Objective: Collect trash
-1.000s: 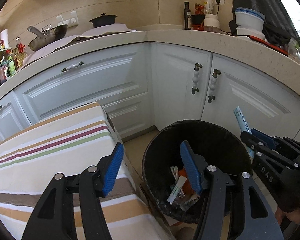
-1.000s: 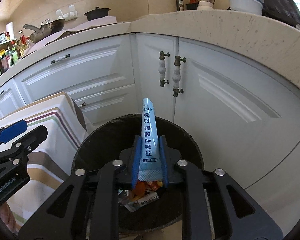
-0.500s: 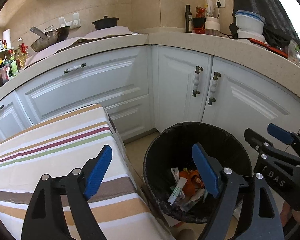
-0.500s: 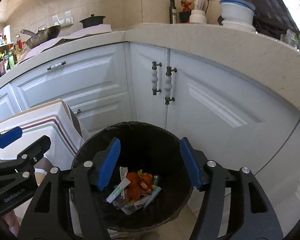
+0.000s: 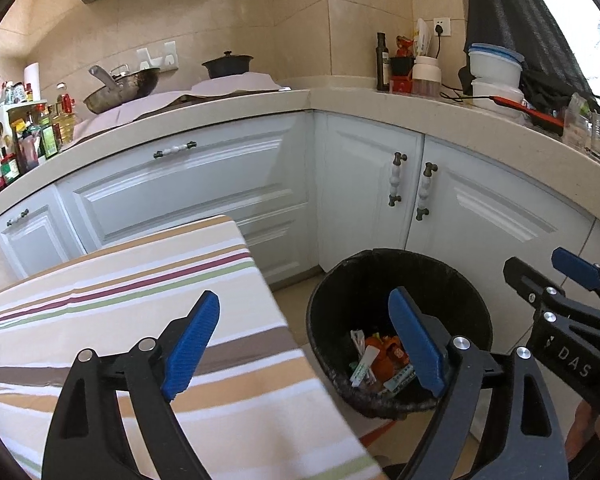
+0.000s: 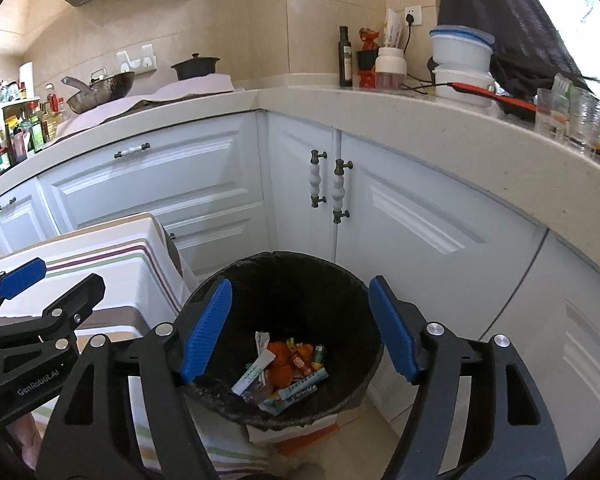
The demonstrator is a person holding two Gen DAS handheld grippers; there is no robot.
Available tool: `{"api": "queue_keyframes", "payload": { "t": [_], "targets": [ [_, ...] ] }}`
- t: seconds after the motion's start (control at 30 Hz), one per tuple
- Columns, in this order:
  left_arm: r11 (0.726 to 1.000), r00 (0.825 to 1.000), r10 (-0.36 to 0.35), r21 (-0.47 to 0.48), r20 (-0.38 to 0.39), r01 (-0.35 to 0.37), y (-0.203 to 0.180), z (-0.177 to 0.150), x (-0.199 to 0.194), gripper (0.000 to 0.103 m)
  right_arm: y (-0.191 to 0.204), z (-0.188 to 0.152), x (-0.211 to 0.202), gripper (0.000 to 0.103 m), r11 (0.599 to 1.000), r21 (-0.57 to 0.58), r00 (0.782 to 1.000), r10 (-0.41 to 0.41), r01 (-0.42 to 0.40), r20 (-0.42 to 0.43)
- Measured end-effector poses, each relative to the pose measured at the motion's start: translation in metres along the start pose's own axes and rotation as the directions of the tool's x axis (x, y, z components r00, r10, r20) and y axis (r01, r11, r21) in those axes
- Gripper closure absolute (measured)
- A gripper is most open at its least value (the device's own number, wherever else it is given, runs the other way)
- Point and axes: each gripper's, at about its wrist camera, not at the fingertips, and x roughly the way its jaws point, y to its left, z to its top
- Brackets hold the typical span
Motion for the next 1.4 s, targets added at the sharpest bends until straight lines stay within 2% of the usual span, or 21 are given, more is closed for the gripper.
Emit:
{"api": "queue_keyframes", "payload": {
  "t": [0.1,0.3,0.6,1.4],
  "targets": [
    [1.0,1.0,0.01,-0.008,0.016,-0.01,0.004,-0.004,-0.015,0.018,0.002,-0.003,-0.013,0.029,1.0,0.001,1.0,0.002,-0.002,0.012],
    [0.999,1.0,0.013,-0.03,0.01,-0.013,0.01,-0.01,-0.034,0.018,0.007,-0.013,-0.037,0.028,1.0,-0.003,1.0,0.006,-0.006,0.02],
    [0.999,0.998,0.015,-0.042,0.054,-0.012,0.017,-0.014,-0.064,0.018,0.012,-0.019,-0.064,0.027,1.0,-0.012,0.999,0.003,-0.002,0.045],
    [0.999,0.997,0.022,-0.048,0.068,-0.019,0.018,-0.019,-0.073,0.018,0.011,-0.021,-0.078,0.027,1.0,-0.008,0.998,-0.005,0.005,0.066]
  ]
}}
